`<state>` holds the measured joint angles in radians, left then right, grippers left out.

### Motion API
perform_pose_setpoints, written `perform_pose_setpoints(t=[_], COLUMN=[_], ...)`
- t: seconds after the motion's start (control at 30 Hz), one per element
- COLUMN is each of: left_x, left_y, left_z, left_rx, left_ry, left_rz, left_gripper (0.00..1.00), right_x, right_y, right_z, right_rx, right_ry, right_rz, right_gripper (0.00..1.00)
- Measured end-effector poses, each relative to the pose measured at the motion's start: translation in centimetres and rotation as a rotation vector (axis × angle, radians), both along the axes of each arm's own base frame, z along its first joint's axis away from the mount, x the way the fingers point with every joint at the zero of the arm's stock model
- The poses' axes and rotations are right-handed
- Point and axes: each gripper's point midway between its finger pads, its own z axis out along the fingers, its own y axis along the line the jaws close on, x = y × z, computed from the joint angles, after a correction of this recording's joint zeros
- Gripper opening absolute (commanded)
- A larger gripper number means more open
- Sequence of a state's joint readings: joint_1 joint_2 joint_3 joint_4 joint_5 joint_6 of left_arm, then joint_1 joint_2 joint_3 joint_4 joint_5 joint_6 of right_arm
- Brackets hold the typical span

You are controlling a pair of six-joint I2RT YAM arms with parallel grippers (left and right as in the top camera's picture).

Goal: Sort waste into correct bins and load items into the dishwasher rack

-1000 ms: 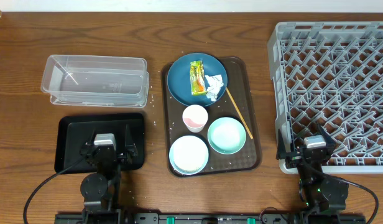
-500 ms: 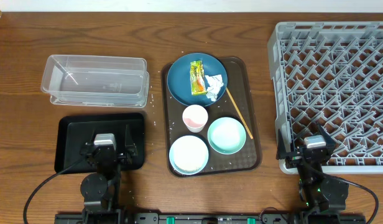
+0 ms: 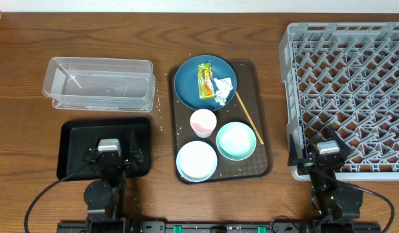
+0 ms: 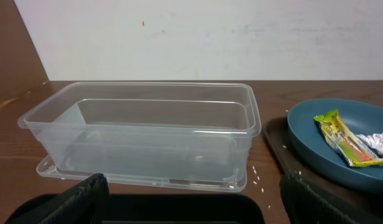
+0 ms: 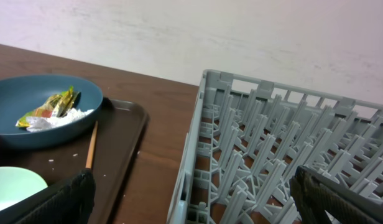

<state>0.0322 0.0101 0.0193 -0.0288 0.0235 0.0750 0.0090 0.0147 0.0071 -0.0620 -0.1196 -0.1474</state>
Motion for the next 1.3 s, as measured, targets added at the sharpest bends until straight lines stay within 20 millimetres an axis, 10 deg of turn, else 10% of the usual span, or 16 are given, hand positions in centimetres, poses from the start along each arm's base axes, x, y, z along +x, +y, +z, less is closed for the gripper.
perform_pose_setpoints(t=[1.3], left_x=[0.1], left_y=[0.0], left_z=[-1.3], left_rx=[-0.092], left_ry=[0.071], left_rz=[0.013], left_gripper=[0.9], right_x=[0.0], right_y=[0.4], right_z=[1.6], right_rx=[0.03], right_ry=[-0.062], right_rz=[0.02], right_gripper=[0.99])
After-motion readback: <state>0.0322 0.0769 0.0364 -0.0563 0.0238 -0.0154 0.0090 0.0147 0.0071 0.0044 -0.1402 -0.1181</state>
